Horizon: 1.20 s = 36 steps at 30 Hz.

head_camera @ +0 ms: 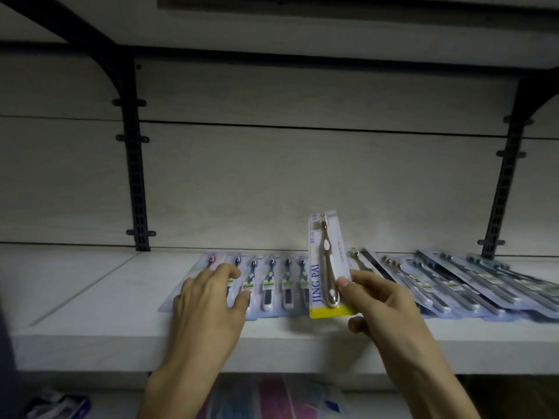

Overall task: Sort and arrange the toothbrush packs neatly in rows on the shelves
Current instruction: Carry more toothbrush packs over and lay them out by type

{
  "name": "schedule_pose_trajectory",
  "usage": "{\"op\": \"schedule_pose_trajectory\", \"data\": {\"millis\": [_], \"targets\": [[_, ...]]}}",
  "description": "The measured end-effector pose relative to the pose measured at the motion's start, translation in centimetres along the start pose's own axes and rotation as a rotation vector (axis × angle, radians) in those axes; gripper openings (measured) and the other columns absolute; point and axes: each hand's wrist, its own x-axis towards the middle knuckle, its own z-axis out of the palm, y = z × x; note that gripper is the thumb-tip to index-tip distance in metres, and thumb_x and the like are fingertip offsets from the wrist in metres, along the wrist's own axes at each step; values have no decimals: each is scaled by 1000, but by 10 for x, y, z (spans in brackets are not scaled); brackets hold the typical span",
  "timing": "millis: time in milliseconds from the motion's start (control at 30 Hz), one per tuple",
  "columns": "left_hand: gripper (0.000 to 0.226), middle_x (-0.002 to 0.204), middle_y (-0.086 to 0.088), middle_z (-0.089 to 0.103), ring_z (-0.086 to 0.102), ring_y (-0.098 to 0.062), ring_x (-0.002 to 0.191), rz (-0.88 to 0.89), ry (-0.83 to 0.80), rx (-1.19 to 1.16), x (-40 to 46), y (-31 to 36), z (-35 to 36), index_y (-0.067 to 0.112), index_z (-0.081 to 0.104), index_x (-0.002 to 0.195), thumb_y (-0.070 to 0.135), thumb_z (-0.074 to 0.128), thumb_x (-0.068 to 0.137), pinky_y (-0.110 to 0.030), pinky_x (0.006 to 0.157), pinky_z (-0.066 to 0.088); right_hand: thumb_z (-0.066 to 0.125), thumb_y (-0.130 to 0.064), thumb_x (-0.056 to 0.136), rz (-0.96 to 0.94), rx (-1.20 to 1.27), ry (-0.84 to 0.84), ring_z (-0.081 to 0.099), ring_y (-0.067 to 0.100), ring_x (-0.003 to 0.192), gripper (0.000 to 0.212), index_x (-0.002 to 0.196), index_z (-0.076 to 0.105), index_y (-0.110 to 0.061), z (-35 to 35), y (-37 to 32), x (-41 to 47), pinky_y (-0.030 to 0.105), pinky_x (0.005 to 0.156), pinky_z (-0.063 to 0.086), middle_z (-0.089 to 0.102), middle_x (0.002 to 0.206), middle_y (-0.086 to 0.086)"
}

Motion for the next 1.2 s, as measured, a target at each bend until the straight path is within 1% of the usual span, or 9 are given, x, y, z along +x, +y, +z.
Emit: {"op": "schedule_pose_trajectory", "data": {"millis": [300,400,500,600,700,867,1000,1067,1200], "targets": [[24,115,6,60,49,-20,108,-36,63,105,-76,18,-38,30,56,112,32,59,89,-32,88,37,63,-8,87,55,70,-138,48,7,51,6,86,69,-6,-17,-3,-61,22,45,36,62,58,-3],[22,110,6,62,51,-18,101,-42,52,143,-104,13,-50,29,57,109,33,60,88,-29,83,36,62,-9,88,95,85,-205,50,4,47,7,89,69,-6,-18,3,-82,22,47,37,67,60,-3],[23,110,6,63,54,-18,101,-45,55,174,-123,7,-68,28,58,110,33,60,87,-30,84,38,63,-6,87,111,121,-254,57,11,52,9,94,67,-3,-7,7,-98,24,51,40,71,67,6],[25,112,6,62,52,-18,103,-60,48,199,-137,-6,-92,28,57,113,34,59,89,-33,87,40,62,-3,86,104,135,-308,55,9,49,12,96,66,1,10,9,-116,19,44,40,70,66,8],[25,110,3,63,53,-21,101,-85,68,195,-147,-23,-114,25,59,112,32,60,88,-35,84,41,62,-4,86,99,152,-355,55,9,51,13,98,65,1,28,7,-133,19,45,40,70,68,8],[24,110,7,63,52,-19,100,-86,70,183,-155,-61,-157,28,59,110,34,61,87,-33,83,42,62,-3,85,35,165,-389,60,9,53,14,99,66,-3,75,-3,-162,17,47,43,72,72,10],[24,105,3,65,54,-24,96,-96,89,237,-155,-110,-211,26,60,108,33,64,85,-36,81,44,62,0,84,3,209,-410,61,13,58,16,99,67,-2,134,-13,-197,17,49,43,72,77,18],[24,105,2,65,54,-25,98,-98,103,247,-155,-137,-239,25,60,108,32,64,85,-36,83,44,63,-2,84,-18,198,-433,60,18,64,17,100,67,-4,168,-18,-216,22,52,42,72,81,21],[26,105,2,64,54,-24,98,-120,100,238,-162,-192,-287,25,59,110,33,63,85,-37,83,45,64,-5,84,-32,190,-473,61,21,68,17,101,68,-7,236,-21,-249,35,64,42,73,82,16]]}}
